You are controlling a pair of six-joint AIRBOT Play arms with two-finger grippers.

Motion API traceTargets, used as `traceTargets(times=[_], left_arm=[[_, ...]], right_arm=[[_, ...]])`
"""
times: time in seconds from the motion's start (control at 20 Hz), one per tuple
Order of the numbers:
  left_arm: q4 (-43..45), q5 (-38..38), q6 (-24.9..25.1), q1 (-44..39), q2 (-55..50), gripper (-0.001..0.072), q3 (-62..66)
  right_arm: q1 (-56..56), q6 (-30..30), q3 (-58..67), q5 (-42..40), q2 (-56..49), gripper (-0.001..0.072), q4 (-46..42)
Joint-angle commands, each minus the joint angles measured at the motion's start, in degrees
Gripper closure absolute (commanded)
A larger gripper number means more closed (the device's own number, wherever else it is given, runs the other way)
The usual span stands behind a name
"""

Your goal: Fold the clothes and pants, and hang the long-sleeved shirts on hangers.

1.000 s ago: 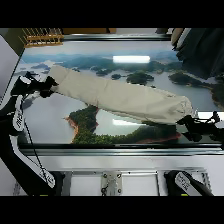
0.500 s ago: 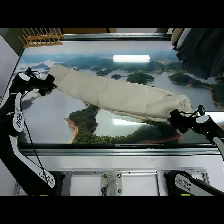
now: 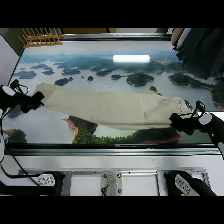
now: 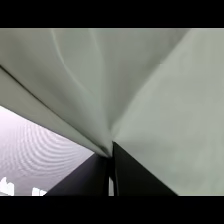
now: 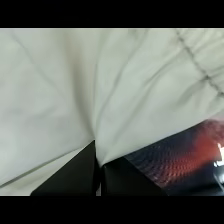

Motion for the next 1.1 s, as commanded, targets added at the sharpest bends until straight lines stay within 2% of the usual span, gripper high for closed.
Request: traceTargets(times=[0.0,0.3,0.35,0.4,0.45,0.5,0.7,0.75,0.8,0.85,1.05], left_arm=[[3.6,-1.8,3.4,1.7,11.7,0.0703,-14.3],[3.4,0.8,3.8,5.6,22.8,0.0698,-27.4],[3.3,0.7,4.2,6.3,24.1,0.0455,-28.0],[3.3,0.4,4.2,6.8,25.5,0.0098,-28.0],[3.3,-0.2,4.2,7.3,27.3,0.0032,-27.5],[3.3,-0.7,4.2,7.3,29.2,0.0030,-26.5],[0.7,-2.7,4.2,7.1,37.3,0.0038,-23.2],[-0.3,-3.0,4.2,6.6,39.1,0.0231,-23.2],[-1.1,-3.0,4.2,5.4,40.7,0.0546,-23.3],[-1.7,-2.9,4.1,3.7,42.1,0.0703,-23.3],[-1.8,-3.0,1.3,-9.2,43.6,0.0704,-23.3]], right_arm=[[0.1,-3.0,0.2,14.1,4.2,0.0698,-5.1],[0.1,-3.2,0.2,16.4,5.0,0.0687,-4.9],[0.1,-3.2,0.2,16.4,5.0,0.0645,-4.8],[0.1,-3.2,0.3,16.5,5.0,0.0391,-4.1],[0.0,-3.9,1.0,17.1,5.0,0.0087,-3.1],[0.0,-5.4,2.4,18.5,5.0,0.0022,-2.4],[-2.7,-10.7,14.5,24.7,5.0,0.0022,-2.4],[-4.7,-12.2,17.9,24.9,4.6,0.0022,-2.4],[-7.1,-14.0,20.6,24.9,4.0,0.0022,-2.4],[-9.9,-15.4,22.9,24.9,2.9,0.0022,-2.4],[-23.3,-22.8,27.4,24.9,-6.7,-0.0004,-0.5]])
